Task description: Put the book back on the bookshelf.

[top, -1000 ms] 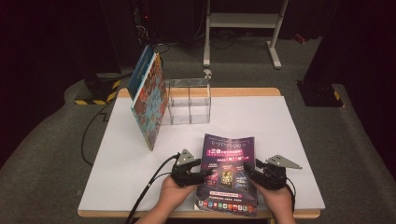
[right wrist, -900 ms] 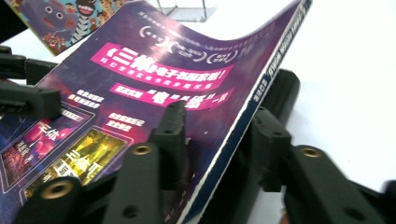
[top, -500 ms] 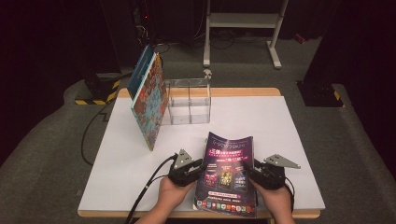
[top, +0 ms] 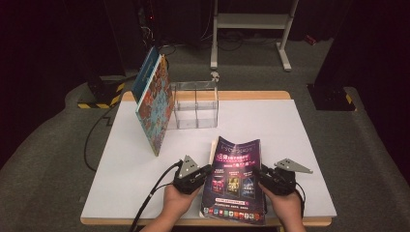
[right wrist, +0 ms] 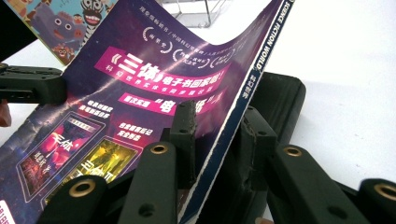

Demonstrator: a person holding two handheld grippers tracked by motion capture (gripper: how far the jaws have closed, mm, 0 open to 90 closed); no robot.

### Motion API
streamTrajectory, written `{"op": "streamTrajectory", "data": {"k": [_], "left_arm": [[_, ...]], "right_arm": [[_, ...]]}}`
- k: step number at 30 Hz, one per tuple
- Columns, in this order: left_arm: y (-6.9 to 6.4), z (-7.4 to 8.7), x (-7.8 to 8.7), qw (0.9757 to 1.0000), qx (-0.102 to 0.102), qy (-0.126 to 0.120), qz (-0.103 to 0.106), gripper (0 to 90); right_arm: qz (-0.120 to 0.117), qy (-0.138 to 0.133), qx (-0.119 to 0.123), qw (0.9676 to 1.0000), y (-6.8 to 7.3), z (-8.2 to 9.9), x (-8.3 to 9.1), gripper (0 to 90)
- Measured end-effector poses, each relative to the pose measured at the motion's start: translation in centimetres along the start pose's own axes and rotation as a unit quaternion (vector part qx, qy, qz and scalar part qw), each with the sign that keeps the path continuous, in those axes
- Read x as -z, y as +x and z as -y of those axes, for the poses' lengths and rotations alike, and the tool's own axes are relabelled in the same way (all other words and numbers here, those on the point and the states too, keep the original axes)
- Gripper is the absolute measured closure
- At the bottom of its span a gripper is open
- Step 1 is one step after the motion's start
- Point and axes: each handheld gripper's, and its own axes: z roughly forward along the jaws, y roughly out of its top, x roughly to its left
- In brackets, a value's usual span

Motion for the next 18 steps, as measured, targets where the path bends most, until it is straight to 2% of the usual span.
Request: {"op": "streamTrajectory", "data": {"k": [4,6,9,13,14,16,18], "left_arm": [[0.6,0.1,-0.1,0.9999,-0.006,0.003,-0.014,75.3],[0.7,0.2,-0.4,0.9998,0.001,0.008,-0.016,64.2],[0.9,0.5,-0.8,0.9994,-0.001,0.012,-0.032,47.6],[1.3,0.6,-1.2,0.9993,0.019,0.016,-0.027,35.0],[1.3,0.6,-1.4,0.9993,0.026,0.015,-0.024,33.5],[1.3,0.6,-1.6,0.9991,0.031,0.021,-0.020,30.1],[1.3,0.7,-1.8,0.9985,0.045,0.026,-0.015,26.2]], "right_arm": [[0.003,0.006,0.000,1.0000,-0.3,0.2,-0.2,66.4],[0.008,0.014,-0.001,0.9999,-0.4,0.2,-0.5,63.9],[0.021,0.022,-0.006,0.9995,-0.5,0.3,-1.0,54.5],[0.025,0.023,-0.011,0.9994,-1.0,0.7,-0.9,48.5],[0.029,0.022,-0.013,0.9992,-1.0,0.8,-0.9,49.8],[0.035,0.022,-0.005,0.9992,-1.1,0.9,-0.7,49.7],[0.036,0.020,0.001,0.9992,-1.2,1.0,-0.6,48.8]]}}
